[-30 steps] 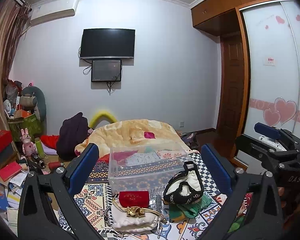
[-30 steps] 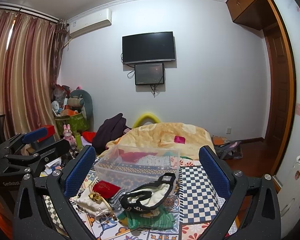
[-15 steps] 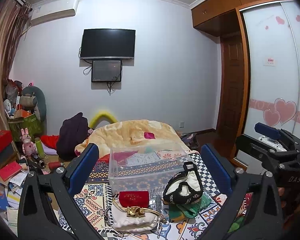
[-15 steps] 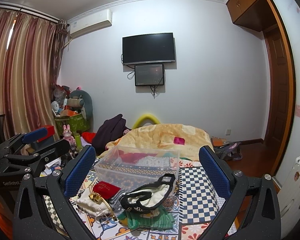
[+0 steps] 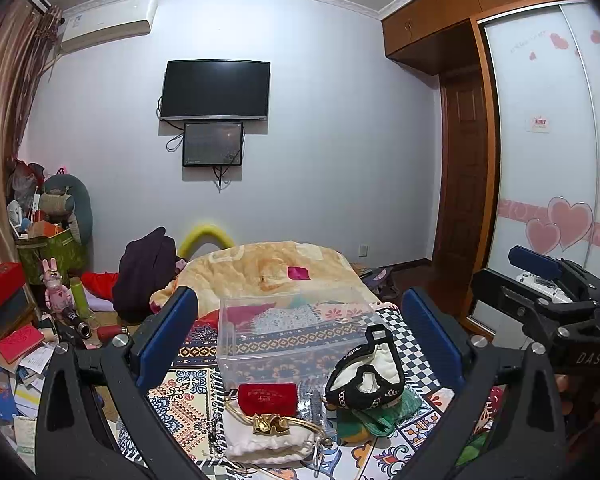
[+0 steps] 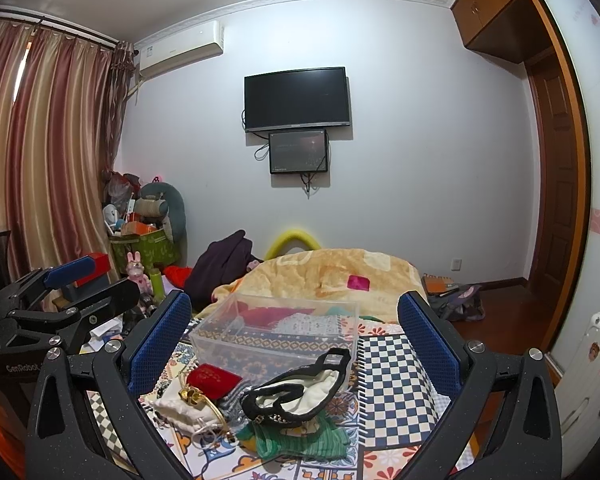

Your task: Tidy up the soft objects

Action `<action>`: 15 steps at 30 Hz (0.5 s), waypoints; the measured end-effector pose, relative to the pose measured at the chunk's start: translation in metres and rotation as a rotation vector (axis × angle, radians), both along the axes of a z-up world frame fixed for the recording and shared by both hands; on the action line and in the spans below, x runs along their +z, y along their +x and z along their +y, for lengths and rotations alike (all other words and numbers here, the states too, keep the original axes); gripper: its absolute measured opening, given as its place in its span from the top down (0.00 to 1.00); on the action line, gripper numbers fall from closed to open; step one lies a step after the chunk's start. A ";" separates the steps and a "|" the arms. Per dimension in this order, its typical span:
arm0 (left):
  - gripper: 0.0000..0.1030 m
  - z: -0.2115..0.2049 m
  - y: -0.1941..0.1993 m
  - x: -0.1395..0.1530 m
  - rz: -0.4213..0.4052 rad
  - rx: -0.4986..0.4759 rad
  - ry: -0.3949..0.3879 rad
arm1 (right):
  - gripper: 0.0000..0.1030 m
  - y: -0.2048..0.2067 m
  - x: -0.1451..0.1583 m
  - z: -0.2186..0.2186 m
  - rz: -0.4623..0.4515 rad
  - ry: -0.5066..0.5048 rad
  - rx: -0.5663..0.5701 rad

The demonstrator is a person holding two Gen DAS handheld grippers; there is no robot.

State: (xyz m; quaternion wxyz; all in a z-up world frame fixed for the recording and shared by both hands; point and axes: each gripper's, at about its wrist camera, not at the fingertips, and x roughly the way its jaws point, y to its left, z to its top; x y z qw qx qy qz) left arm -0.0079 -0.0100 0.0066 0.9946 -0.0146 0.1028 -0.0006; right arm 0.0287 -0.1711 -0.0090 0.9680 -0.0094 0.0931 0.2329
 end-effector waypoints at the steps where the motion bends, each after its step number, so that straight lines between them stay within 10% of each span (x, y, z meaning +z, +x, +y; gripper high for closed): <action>1: 0.00 0.000 0.000 0.000 -0.001 0.000 0.000 | 0.00 0.000 0.000 0.000 0.000 0.000 0.000; 15: 0.00 -0.001 -0.002 0.003 -0.006 -0.002 0.000 | 0.00 -0.001 -0.002 0.001 -0.006 0.001 -0.001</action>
